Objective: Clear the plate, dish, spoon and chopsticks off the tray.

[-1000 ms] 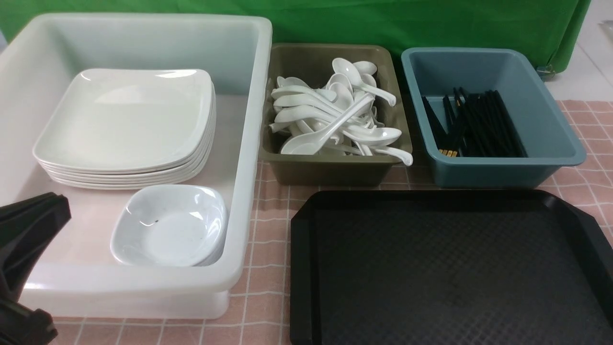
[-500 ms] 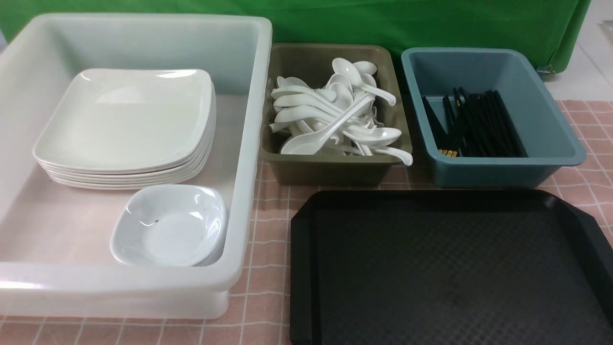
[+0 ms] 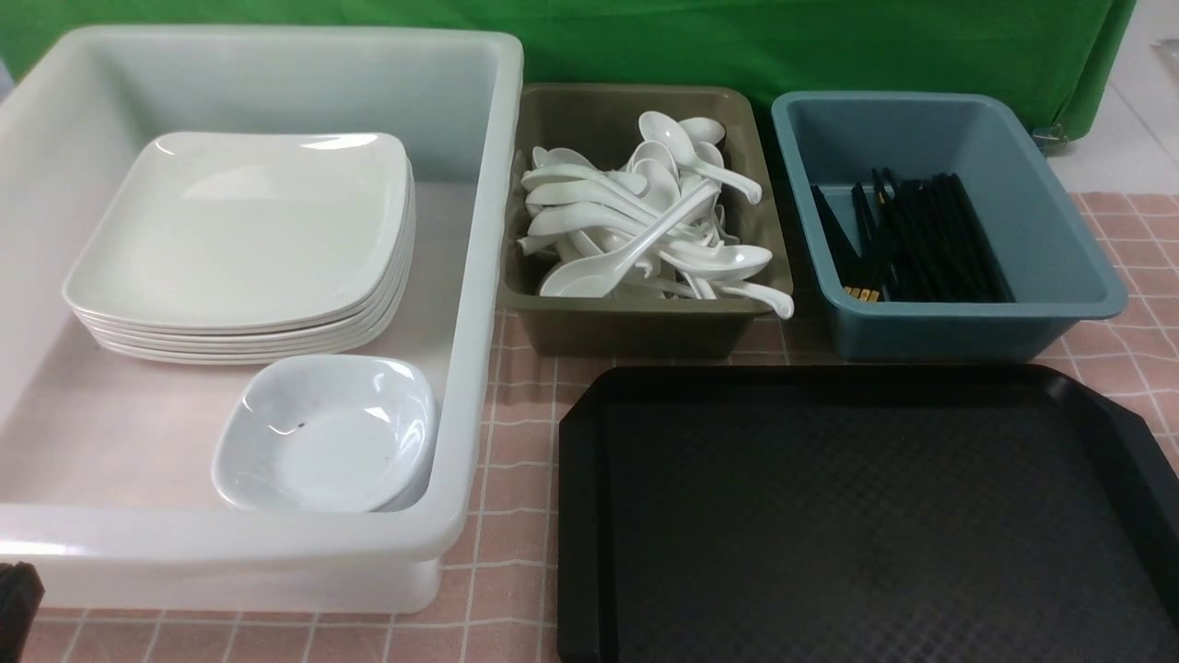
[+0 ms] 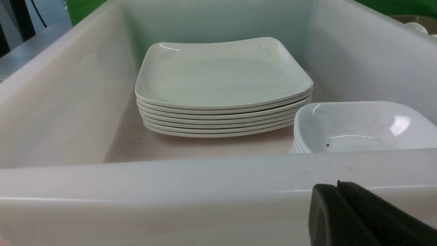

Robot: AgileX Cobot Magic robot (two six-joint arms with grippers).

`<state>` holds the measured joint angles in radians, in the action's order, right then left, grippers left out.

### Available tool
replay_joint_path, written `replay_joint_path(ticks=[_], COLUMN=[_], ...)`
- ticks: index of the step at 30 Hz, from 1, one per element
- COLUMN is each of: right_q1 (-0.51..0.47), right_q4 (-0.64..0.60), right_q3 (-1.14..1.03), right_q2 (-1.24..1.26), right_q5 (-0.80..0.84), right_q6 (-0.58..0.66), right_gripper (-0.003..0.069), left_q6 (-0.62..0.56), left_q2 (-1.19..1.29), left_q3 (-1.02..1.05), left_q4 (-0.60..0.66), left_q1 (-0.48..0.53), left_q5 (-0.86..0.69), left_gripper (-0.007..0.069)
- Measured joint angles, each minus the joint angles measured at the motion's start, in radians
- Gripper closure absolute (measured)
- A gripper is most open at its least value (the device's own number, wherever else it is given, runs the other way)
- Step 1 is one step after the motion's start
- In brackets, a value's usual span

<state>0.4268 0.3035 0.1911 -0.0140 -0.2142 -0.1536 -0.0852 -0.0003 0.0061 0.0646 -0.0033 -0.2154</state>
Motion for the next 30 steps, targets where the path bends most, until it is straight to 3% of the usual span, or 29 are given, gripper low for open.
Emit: replay_joint_path(ticks=[20,25,30], right_q1=[0.000,0.000,0.000], right_q4=[-0.004,-0.222,-0.277], right_q3=[-0.003,-0.049,-0.089], right_q2=[0.000,0.000,0.000], right_q5=[0.006,0.043,0.084], right_q6=[0.000,0.120,0.177], right_gripper=[0.0392,0.0392,0.0392], left_q6=[-0.004,-0.009,-0.011], left_q2=[0.000,0.000,0.000], left_q3=[0.000,0.000,0.000], left_q4=[-0.006,-0.008,-0.010], left_q1=[0.000,-0.001,-0.001], left_q5=[0.000,0.000,0.000], left_gripper=[0.0624,0.0624,0.0624])
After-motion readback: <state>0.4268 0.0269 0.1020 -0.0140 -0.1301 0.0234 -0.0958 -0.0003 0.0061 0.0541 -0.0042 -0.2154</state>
